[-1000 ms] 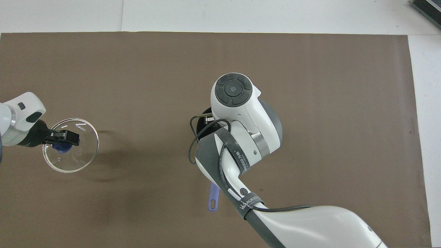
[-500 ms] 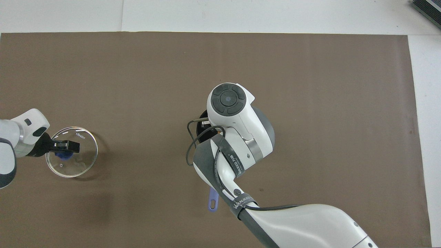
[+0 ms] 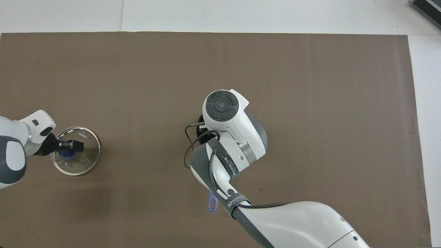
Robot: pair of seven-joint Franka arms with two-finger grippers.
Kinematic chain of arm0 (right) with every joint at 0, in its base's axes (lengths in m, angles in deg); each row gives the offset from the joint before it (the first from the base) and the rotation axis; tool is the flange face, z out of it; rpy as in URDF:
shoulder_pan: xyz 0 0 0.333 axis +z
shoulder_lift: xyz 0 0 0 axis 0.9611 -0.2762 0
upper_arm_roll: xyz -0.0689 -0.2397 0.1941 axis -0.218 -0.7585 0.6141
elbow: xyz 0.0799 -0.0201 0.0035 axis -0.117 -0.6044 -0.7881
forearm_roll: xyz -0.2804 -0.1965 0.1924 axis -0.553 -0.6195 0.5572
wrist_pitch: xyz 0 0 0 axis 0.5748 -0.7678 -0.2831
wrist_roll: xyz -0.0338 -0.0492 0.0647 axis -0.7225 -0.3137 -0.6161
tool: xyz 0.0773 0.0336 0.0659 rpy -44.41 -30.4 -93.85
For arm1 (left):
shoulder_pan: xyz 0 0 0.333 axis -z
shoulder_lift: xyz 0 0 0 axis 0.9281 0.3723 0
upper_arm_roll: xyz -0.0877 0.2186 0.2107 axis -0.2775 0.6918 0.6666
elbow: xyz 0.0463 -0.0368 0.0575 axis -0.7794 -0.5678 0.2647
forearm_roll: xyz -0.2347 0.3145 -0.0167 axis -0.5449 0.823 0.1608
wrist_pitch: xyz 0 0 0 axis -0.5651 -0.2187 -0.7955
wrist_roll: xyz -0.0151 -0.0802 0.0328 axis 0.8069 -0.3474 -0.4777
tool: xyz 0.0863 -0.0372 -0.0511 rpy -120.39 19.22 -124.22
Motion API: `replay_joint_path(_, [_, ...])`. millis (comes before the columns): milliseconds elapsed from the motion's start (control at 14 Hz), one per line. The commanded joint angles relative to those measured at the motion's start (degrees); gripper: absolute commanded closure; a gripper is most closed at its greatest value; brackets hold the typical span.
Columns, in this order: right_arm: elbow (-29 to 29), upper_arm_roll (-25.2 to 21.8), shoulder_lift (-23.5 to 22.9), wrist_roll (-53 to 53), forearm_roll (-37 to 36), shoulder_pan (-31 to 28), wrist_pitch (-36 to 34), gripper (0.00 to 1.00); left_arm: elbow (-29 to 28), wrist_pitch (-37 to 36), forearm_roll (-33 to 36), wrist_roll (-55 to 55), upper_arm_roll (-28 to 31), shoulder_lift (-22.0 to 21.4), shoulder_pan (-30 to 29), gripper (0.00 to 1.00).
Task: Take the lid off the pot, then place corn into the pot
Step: 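Release the corn into the pot and withdraw both grippers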
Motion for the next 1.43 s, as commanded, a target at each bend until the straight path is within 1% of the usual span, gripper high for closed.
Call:
replay_joint_path(0, [-0.60,0.27,0.42,-0.63,0.36,-0.40,-0.02,0.13,0.58,1.25,-0.75,1.13,-0.62,0.51,-0.84,0.00])
replay_joint_path(71, [-0.43,0.18,0.42,-0.72,0.36,-0.40,-0.55,0.01,2.07,0.38,-0.75,1.13,-0.62,0.52,-0.84,0.00])
replay_joint_path(143, [-0.34,0.26,0.86,-0.81,0.45,-0.58,-0.99,0.00,3.74,-1.55,-0.75,0.87,-0.62,0.34,-0.67,0.00])
replay_joint_path(286, [0.18,-0.26,3.05,-0.81,0.45,-0.84,-4.05,0.00,7.95,-6.38,-0.49,0.08,-0.54,0.17,-0.05,0.00])
replay_joint_path(500, [-0.25,-0.53,8.05,-0.46,0.36,-2.59,-7.13,0.00,12.18,-8.86,2.49,-4.56,-1.15,-0.36,0.56,0.00])
replay_joint_path(786, [-0.34,-0.61,15.09,1.12,-0.96,-7.42,-13.81,0.00,16.93,-12.63,6.19,-10.63,-1.24,-0.45,5.74,0.00])
replay_joint_path(1071, [-0.34,-0.53,20.89,8.75,-1.05,-14.70,-20.04,0.00,20.53,-15.62,6.46,-16.69,-1.24,-0.54,11.62,0.00])
replay_joint_path(1214, [-0.34,-0.53,24.40,14.46,-0.96,-18.49,-24.52,0.00,22.82,-17.55,6.46,-16.97,-1.41,-0.71,11.90,0.00])
replay_joint_path(1357, [-0.34,-0.53,27.31,18.51,-0.96,-22.09,-29.10,0.00,27.90,-22.72,6.46,-16.62,-1.50,-0.63,11.90,0.00])
